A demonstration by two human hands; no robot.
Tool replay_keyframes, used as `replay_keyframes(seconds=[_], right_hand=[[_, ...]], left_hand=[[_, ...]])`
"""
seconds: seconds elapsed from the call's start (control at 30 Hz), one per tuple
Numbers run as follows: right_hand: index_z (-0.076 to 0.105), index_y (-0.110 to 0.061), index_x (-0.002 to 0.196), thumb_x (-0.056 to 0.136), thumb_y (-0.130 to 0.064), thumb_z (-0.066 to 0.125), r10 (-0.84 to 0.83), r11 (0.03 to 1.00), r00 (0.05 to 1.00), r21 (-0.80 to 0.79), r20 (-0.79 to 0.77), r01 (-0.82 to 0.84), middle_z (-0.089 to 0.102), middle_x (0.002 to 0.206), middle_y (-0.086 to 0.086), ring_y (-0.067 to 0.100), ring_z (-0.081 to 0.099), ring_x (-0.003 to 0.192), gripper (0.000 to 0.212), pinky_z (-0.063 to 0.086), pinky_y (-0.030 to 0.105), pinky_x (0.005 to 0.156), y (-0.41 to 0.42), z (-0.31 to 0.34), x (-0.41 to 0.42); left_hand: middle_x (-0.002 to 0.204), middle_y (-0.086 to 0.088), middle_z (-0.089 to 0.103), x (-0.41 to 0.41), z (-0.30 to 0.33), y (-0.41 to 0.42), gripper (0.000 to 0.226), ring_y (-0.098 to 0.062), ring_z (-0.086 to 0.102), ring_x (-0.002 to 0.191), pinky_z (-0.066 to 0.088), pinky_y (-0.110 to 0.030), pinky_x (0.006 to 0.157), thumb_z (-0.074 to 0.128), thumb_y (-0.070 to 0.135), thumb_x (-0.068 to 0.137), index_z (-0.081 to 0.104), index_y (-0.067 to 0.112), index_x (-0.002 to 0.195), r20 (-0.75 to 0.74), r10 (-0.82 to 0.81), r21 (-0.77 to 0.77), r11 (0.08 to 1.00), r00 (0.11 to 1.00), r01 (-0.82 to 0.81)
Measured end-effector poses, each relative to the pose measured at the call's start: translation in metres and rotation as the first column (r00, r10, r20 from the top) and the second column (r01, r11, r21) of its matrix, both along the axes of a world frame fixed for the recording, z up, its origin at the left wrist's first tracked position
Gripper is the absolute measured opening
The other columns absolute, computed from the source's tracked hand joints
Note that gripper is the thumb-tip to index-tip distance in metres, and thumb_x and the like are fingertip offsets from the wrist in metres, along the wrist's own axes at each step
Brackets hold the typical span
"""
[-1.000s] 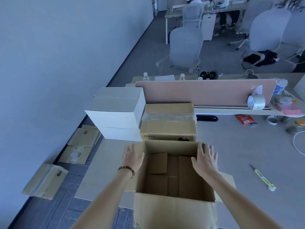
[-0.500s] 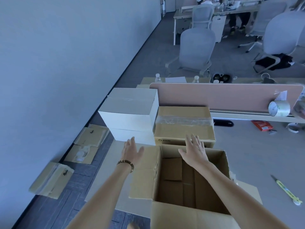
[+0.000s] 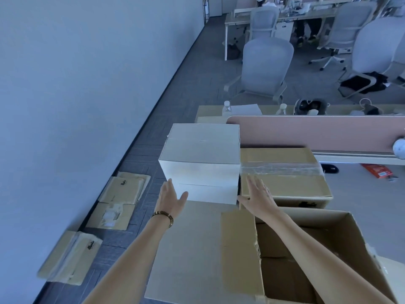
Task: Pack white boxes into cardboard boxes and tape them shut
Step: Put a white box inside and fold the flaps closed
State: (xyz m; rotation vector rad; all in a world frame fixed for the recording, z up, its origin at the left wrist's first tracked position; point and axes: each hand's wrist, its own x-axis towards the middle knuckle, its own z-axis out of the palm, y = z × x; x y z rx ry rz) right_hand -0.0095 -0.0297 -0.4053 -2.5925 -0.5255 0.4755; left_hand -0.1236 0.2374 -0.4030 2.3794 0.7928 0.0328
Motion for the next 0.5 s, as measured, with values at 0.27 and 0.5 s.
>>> replay_keyframes(seconds=[0.27,0.5], right_hand=[[0.024,-0.006,0.153,0.096,-0.039,0.059,-0.109,0.994,0.993,0.024,0.036,0.108,0.031,0.157,0.011,0.029,0.031,0.144,0.074,0.029,0.042,0.117,0.049,0.002,0.022],[0.044,-0.012,0.137,0.091,-0.047,0.062,-0.201,0.979,0.978,0.038,0.048,0.2,0.053,0.129,0.004,0.028,0.046,0.127,0.061,0.039,0.041,0.104,0.058,-0.007,0.044]], left_hand=[[0.164,-0.008,0.015,0.018,0.003,0.067,0.096,-0.024,0.02,0.15,0.029,-0.043,0.118,0.066,0.041,0.091,0.005,0.008,0.157,0.026,-0.036,-0.062,0.997,0.999,0.037],[0.127,-0.009,0.055,0.053,0.004,0.102,0.066,-0.03,0.052,0.12,0.047,-0.038,0.088,0.077,0.04,0.081,0.043,0.007,0.126,0.049,-0.093,-0.05,0.994,0.994,0.096]])
